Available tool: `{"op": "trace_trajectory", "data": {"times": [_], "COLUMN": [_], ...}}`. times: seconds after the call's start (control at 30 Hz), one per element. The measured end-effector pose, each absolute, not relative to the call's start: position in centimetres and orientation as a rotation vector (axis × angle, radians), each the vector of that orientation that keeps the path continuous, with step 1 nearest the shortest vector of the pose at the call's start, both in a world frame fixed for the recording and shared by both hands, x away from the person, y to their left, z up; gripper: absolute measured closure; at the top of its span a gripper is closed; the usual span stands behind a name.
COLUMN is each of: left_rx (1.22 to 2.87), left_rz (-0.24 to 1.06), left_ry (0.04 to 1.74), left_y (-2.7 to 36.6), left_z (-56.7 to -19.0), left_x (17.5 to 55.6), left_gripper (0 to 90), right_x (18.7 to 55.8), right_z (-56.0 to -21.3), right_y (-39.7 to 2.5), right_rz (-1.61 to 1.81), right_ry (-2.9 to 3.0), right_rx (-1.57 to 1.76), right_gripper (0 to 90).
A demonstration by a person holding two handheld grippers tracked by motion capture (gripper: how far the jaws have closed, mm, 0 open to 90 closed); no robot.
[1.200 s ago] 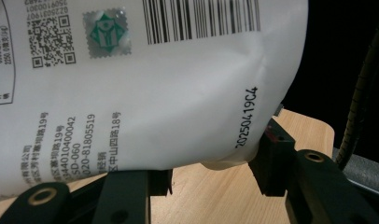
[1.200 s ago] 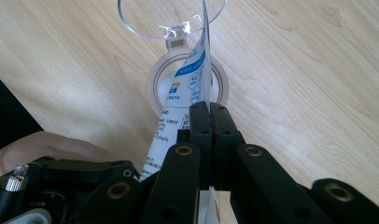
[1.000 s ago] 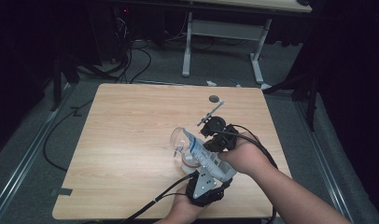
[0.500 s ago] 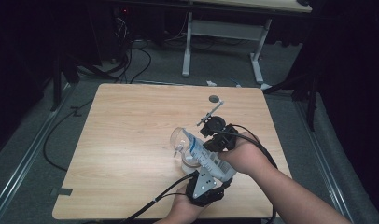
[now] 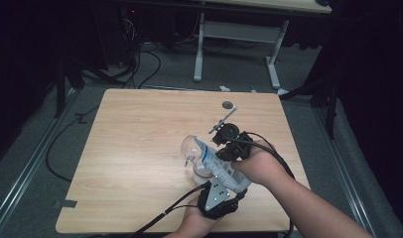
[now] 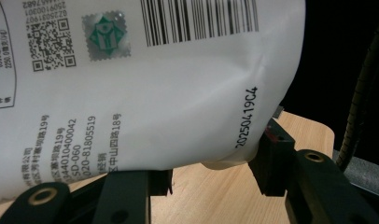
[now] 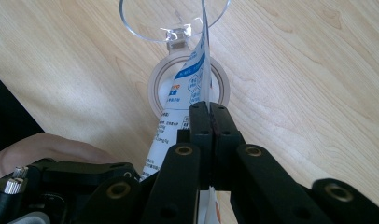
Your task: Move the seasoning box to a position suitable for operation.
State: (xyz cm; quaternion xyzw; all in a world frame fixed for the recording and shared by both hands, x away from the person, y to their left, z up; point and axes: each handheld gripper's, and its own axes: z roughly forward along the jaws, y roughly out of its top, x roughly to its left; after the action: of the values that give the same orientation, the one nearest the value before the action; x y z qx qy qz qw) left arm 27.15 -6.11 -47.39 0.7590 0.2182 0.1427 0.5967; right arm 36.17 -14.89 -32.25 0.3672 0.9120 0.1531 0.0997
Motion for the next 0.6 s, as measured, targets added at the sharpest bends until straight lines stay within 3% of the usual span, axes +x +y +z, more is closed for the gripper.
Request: {"op": "trace_trajectory", "data": {"times": [0.6], "left_rx": [1.758], "left_rz": [0.331], "left_ry": [0.507], "left_y": [-6.13], "left_z": [-47.34], "left_x": [27.16], "left_gripper": [56.5], "right_x": [36.21], "right_z": [-32.25], "right_y": [-14.83], "right_rz": [0.45], "right_ry": [2.694], "right_rx": [1.084], "right_gripper": [89.9]}}
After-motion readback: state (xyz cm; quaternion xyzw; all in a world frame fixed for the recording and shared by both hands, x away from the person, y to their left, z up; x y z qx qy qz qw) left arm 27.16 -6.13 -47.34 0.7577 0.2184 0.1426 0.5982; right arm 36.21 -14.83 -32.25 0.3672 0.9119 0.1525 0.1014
